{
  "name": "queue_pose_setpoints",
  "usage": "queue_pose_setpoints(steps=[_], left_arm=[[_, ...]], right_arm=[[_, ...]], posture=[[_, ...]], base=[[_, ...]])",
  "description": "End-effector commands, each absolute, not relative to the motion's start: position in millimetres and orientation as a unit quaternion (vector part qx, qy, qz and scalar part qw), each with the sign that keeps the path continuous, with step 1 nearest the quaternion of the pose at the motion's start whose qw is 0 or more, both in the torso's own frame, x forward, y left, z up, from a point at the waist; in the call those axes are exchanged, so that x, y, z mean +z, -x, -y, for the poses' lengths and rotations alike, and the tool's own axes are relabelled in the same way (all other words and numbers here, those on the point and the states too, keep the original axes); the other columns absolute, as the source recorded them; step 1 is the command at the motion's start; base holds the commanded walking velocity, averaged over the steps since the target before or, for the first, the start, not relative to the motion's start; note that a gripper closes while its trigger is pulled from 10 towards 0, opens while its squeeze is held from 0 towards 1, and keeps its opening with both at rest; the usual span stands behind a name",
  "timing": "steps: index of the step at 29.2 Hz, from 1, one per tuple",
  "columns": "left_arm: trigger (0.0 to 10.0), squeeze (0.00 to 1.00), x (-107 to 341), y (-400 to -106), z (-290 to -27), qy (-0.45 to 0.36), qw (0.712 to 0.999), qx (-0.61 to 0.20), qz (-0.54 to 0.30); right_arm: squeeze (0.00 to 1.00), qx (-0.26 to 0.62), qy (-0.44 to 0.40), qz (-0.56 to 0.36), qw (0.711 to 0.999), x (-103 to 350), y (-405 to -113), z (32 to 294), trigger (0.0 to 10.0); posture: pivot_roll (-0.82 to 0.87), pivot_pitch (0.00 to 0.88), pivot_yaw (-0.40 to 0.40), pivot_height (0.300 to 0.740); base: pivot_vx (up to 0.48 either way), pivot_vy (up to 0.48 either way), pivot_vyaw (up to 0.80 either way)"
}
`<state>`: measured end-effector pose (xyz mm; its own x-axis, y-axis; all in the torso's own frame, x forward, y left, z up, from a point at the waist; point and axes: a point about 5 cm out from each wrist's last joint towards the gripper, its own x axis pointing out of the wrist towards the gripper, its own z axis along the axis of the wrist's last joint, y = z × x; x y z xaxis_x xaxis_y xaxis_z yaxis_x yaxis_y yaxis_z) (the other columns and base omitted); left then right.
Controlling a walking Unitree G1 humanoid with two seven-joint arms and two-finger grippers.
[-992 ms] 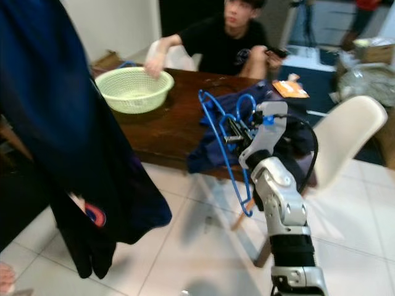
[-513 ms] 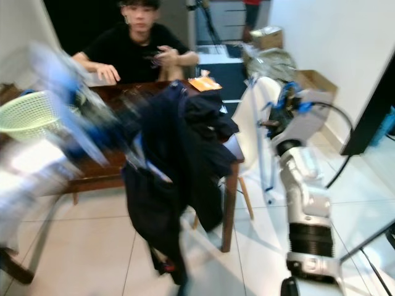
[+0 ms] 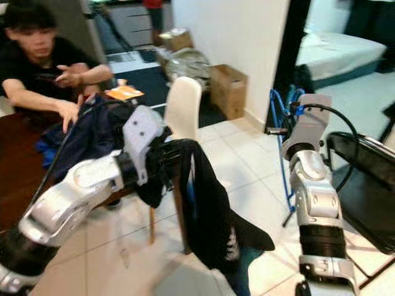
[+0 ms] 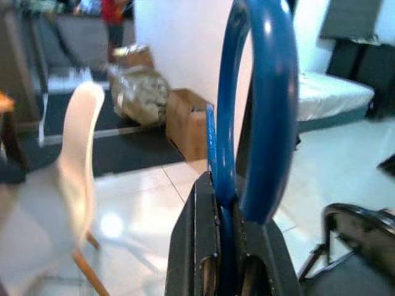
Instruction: Hang hanger
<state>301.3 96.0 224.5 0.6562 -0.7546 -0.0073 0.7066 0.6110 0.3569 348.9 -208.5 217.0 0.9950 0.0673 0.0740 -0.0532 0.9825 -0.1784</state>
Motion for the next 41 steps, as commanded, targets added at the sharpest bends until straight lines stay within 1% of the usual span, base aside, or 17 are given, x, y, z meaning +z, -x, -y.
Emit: queue_pose_setpoints(steps=[1, 2, 4, 6, 7, 8, 10, 12, 14, 16, 17, 18, 19, 25, 32, 34, 41], left_arm=[[10.0, 0.00, 190.5, -298.1, -109.3, -0.194, 0.897, -0.398, -0.007], [10.0, 0.00, 190.5, -298.1, -109.3, -0.194, 0.897, -0.398, -0.007], [10.0, 0.00, 174.6, -287.8, -132.8, -0.179, 0.911, -0.370, -0.040], [10.0, 0.00, 170.5, -284.5, -142.3, -0.177, 0.916, -0.357, -0.048], [10.0, 0.00, 161.3, -278.2, -157.9, -0.162, 0.925, -0.336, -0.068], [10.0, 0.00, 161.3, -278.2, -157.9, -0.162, 0.925, -0.336, -0.068], [10.0, 0.00, 140.1, -262.6, -179.5, -0.130, 0.935, -0.312, -0.104], [10.0, 0.00, 140.1, -262.6, -179.5, -0.130, 0.935, -0.312, -0.104], [10.0, 0.00, 132.0, -256.9, -188.9, -0.118, 0.940, -0.299, -0.115], [10.0, 0.00, 128.8, -251.4, -203.7, -0.048, 0.955, -0.273, -0.107], [10.0, 0.00, 128.8, -251.4, -203.7, -0.048, 0.955, -0.273, -0.107], [10.0, 0.00, 132.9, -251.0, -206.7, -0.010, 0.960, -0.264, -0.089], [10.0, 0.00, 137.4, -251.7, -204.1, 0.006, 0.962, -0.264, -0.071], [10.0, 0.00, 142.5, -259.5, -194.5, 0.000, 0.968, -0.248, -0.041], [10.0, 0.00, 134.3, -264.1, -202.9, 0.036, 0.972, -0.228, -0.045], [10.0, 0.00, 133.6, -270.4, -200.2, 0.058, 0.967, -0.242, -0.047], [10.0, 0.00, 132.7, -276.6, -195.1, 0.062, 0.961, -0.265, -0.055]], right_arm=[[0.00, 0.067, 0.113, -0.012, 0.991, 196.6, -342.5, 205.7, 10.0], [0.00, 0.067, 0.113, -0.012, 0.991, 196.6, -342.5, 205.7, 10.0], [0.00, 0.080, 0.107, -0.053, 0.990, 178.2, -326.1, 217.6, 10.0], [0.00, 0.088, 0.106, -0.068, 0.988, 170.8, -319.4, 219.7, 10.0], [0.00, 0.103, 0.106, -0.095, 0.985, 154.5, -307.8, 221.0, 10.0], [0.00, 0.103, 0.106, -0.095, 0.985, 154.5, -307.8, 221.0, 10.0], [0.00, 0.109, 0.105, -0.121, 0.981, 135.3, -291.1, 229.9, 10.0], [0.00, 0.109, 0.105, -0.121, 0.981, 135.3, -291.1, 229.9, 10.0], [0.00, 0.103, 0.085, -0.124, 0.983, 132.0, -287.4, 236.0, 10.0], [0.00, 0.096, -0.034, -0.097, 0.990, 140.4, -288.5, 246.7, 10.0], [0.00, 0.096, -0.034, -0.097, 0.990, 140.4, -288.5, 246.7, 10.0], [0.00, 0.103, -0.074, -0.083, 0.988, 144.9, -290.5, 245.5, 10.0], [0.00, 0.115, -0.083, -0.074, 0.987, 149.7, -293.3, 241.1, 10.0], [0.00, 0.130, -0.031, -0.096, 0.986, 137.1, -292.7, 231.2, 10.0], [0.00, 0.135, -0.037, -0.098, 0.985, 133.1, -297.5, 227.3, 10.0], [0.00, 0.144, -0.032, -0.104, 0.984, 127.2, -300.5, 220.4, 10.0], [0.00, 0.150, -0.042, -0.104, 0.982, 125.7, -306.4, 214.1, 10.0]], posture=[[0.02, 0.000, 0.031, 0.740], [0.02, 0.000, 0.031, 0.740], [0.03, 0.000, 0.020, 0.740], [0.03, 0.000, 0.020, 0.740], [0.04, 0.000, 0.015, 0.740], [0.04, 0.000, 0.015, 0.740], [0.04, 0.000, 0.011, 0.740], [0.04, 0.000, 0.011, 0.740], [0.04, 0.000, 0.011, 0.740], [0.07, 0.000, -0.011, 0.740], [0.07, 0.000, -0.011, 0.740], [0.07, 0.000, -0.019, 0.740], [0.07, 0.000, -0.025, 0.740], [0.06, 0.000, -0.022, 0.740], [0.06, 0.000, -0.014, 0.740], [0.05, 0.000, -0.009, 0.740], [0.05, 0.000, -0.009, 0.740]], base=[[0.000, 0.000, -0.80], [0.000, 0.000, -0.80], [0.000, 0.000, -0.80], [0.000, 0.000, -0.80], [0.000, 0.000, -0.80], [0.000, 0.000, -0.80], [0.000, 0.000, -0.80], [0.000, 0.000, -0.80], [0.000, 0.000, -0.80], [0.000, 0.000, -0.80], [0.000, 0.000, -0.80], [0.000, 0.000, -0.80], [0.000, 0.000, -0.80], [0.000, 0.000, -0.80], [0.000, 0.000, -0.80], [0.000, 0.000, -0.80], [0.000, 0.000, -0.80]])
